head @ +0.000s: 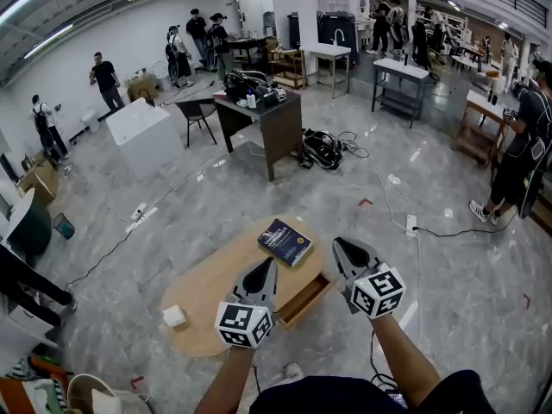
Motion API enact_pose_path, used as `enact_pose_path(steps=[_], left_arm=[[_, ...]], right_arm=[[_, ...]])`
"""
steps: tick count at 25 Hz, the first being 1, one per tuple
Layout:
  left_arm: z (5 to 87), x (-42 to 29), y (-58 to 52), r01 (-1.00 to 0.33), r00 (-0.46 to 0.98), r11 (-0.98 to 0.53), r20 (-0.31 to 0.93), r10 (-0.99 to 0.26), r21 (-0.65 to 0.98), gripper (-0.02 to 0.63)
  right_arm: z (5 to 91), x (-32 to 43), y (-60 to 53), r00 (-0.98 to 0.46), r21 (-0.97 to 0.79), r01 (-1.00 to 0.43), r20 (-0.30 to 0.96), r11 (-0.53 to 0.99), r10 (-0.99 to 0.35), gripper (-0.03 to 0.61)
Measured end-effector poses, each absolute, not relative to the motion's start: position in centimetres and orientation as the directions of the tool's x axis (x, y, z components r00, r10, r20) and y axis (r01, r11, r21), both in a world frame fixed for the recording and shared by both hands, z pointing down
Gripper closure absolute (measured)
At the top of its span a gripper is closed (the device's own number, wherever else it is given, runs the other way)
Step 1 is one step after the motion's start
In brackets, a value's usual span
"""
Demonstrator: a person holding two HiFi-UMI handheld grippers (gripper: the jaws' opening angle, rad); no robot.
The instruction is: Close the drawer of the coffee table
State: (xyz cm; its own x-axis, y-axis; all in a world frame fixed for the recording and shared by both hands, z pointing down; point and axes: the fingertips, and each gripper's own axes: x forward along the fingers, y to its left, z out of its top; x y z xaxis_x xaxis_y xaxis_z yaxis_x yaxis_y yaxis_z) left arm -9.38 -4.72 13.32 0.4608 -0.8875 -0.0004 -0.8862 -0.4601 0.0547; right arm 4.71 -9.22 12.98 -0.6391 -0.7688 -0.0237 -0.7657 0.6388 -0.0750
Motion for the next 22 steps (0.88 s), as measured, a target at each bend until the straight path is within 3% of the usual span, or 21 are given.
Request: enact_pose_path(steps=[22], left_arm=[[16.7,-14.0,-9.8,-0.862,0.502,-0.496,0.032,-0.864,0.105,0.614]], right_arm=[[16.0,1.3,-13.4,-0.57,-0.092,-0.82,0.047,0.565,-0.82,0.561]])
